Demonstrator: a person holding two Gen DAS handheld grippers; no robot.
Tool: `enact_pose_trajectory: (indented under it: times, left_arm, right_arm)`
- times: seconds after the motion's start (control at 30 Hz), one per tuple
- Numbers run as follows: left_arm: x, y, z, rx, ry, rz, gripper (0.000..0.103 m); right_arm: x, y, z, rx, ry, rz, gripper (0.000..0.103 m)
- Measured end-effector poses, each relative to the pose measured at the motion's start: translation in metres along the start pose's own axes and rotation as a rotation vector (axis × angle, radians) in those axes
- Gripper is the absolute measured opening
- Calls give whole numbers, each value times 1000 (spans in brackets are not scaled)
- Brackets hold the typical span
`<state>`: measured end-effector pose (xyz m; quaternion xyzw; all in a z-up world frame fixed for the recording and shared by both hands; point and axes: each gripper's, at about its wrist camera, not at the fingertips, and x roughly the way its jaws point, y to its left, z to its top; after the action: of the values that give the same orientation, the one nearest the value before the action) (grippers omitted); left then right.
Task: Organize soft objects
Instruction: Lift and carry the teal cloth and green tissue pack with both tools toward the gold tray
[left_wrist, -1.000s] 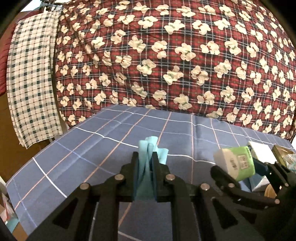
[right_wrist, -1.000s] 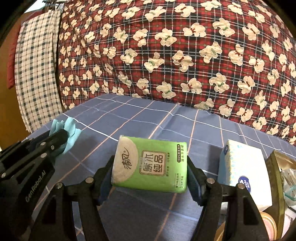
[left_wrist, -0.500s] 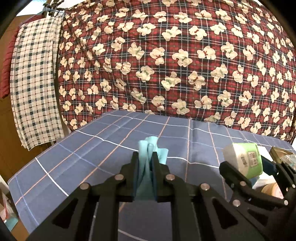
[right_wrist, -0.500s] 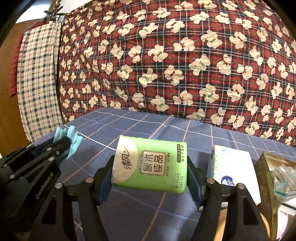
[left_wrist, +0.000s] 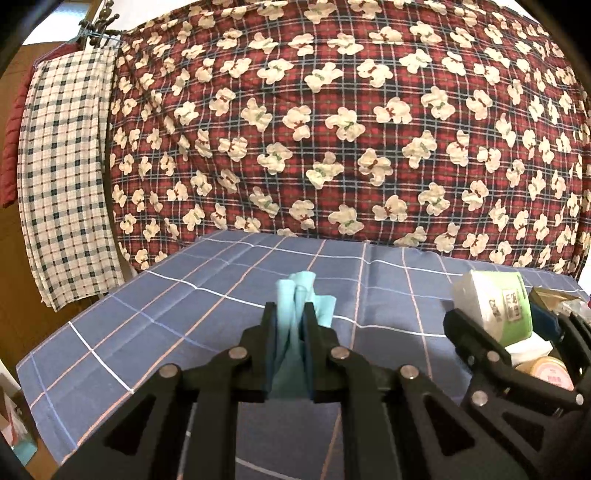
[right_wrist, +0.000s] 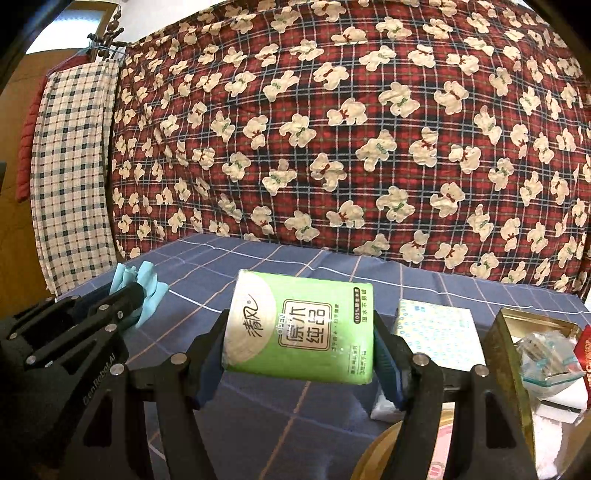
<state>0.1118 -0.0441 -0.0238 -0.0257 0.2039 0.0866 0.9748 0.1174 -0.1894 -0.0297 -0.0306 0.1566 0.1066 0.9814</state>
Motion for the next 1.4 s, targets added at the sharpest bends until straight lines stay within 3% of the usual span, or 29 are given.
enact_pose_trajectory:
  times: [1.4]
  left_arm:
    - [-17,-39,-2,51,-34,-124,11]
  right_arm:
    - [-31,-40,-7,53,-76,-71,71]
